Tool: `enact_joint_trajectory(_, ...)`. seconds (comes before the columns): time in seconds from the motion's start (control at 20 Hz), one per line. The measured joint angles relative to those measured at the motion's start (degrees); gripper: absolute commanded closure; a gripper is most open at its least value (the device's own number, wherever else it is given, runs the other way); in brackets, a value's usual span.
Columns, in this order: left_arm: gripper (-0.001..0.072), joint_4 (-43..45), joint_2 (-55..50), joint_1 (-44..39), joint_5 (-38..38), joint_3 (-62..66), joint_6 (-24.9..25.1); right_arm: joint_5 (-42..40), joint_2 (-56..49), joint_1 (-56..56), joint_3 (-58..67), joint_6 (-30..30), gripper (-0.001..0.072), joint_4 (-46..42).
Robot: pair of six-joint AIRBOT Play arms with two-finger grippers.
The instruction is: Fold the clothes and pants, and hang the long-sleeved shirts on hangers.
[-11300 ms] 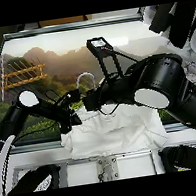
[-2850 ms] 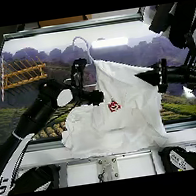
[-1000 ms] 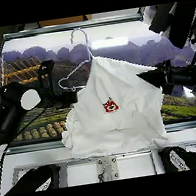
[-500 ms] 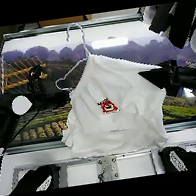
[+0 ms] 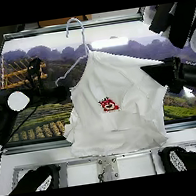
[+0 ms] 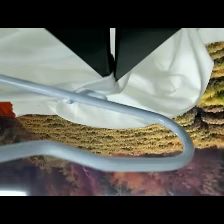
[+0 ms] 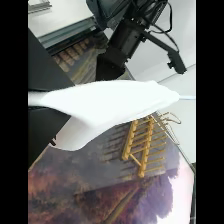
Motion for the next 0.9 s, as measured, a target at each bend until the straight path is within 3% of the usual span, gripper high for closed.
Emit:
enact_joint_trajectory(0.55, 0.0692, -4.11, -0.07, 0.22, 0.48, -0.11, 2.1, -3.89, 0.37, 1.79, 0.0, -1.49, 0.0696, 6.08)
enact_joint_trajectory(0.9, 0.0692, -4.33, -0.07, 5.16, 0.55, -0.17, 2.95, -4.11, 0.37, 2.91, 0.0, -1.77, 0.0696, 7.58)
